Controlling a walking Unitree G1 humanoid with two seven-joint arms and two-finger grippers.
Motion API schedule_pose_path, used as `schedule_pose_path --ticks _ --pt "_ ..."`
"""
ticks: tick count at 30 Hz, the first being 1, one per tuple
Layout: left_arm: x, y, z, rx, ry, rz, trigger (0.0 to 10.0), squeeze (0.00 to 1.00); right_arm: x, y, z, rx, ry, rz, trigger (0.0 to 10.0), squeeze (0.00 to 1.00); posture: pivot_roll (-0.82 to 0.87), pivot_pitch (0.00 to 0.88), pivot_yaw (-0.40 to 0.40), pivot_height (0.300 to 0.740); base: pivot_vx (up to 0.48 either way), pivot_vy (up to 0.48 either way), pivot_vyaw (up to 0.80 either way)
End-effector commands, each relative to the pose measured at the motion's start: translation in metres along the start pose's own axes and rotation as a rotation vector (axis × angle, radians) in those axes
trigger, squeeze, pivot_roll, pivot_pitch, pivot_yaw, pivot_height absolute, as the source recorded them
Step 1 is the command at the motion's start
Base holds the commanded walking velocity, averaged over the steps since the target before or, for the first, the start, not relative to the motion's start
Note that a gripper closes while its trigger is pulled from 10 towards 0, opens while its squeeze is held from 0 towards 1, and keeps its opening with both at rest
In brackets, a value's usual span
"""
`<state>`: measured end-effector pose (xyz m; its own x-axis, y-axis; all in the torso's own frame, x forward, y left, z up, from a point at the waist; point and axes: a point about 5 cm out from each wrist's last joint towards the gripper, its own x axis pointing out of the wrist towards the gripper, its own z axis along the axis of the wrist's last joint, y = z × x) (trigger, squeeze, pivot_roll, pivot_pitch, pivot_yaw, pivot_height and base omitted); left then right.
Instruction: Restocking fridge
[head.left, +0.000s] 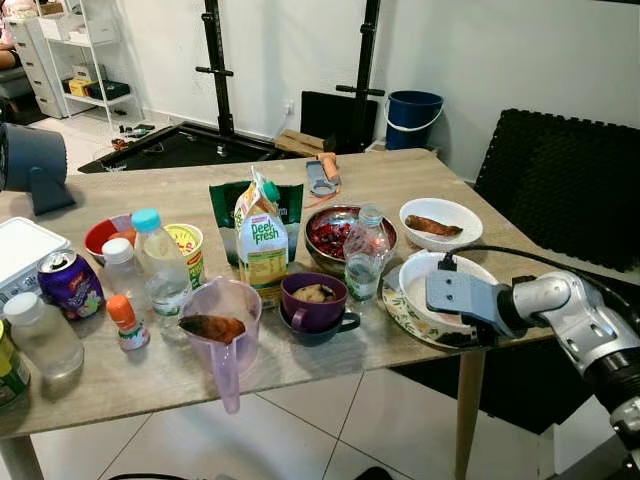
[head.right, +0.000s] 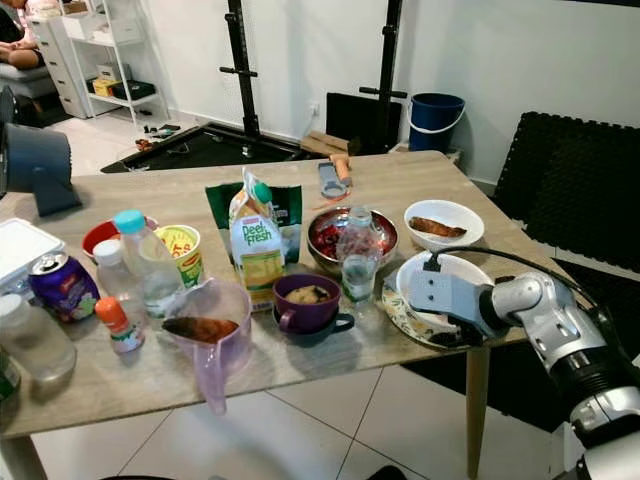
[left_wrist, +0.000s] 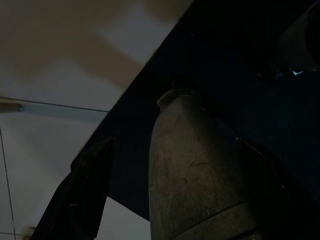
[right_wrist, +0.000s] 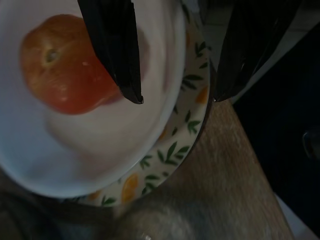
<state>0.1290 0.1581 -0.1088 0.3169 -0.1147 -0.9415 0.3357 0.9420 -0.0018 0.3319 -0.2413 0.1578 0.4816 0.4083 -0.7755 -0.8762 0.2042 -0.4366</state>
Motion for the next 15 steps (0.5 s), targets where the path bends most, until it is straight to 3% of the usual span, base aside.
schedule_pose_path --ticks 1,12,14,15 --pt "0.0003 -0.0029 -0.0016 -0.007 0.000 0.000 10.0 0.00 -0.0021 -0.0043 -0.0037 0.014 0.040 -0.024 10.0 0.00 -0.12 0.000 -0.008 0.740 0.000 0.000 0.00" --pt "0.0004 -0.0036 -0.0011 -0.010 -0.002 -0.001 10.0 0.00 -0.0003 -0.0073 -0.0116 0.040 0.117 -0.047 10.0 0.00 -0.11 0.000 -0.012 0.740 0.000 0.000 0.00" --pt "0.0005 -0.0038 -0.0010 -0.012 -0.002 -0.001 10.0 0.00 -0.0002 -0.0076 -0.0120 0.040 0.130 -0.042 8.2 0.00 -0.11 0.000 -0.013 0.740 0.000 0.000 0.00" --pt "0.0005 -0.0038 -0.0009 -0.012 -0.002 -0.001 10.0 0.00 0.0000 -0.0077 -0.0122 0.041 0.133 -0.040 8.2 0.00 -0.11 0.000 -0.013 0.740 0.000 0.000 0.00"
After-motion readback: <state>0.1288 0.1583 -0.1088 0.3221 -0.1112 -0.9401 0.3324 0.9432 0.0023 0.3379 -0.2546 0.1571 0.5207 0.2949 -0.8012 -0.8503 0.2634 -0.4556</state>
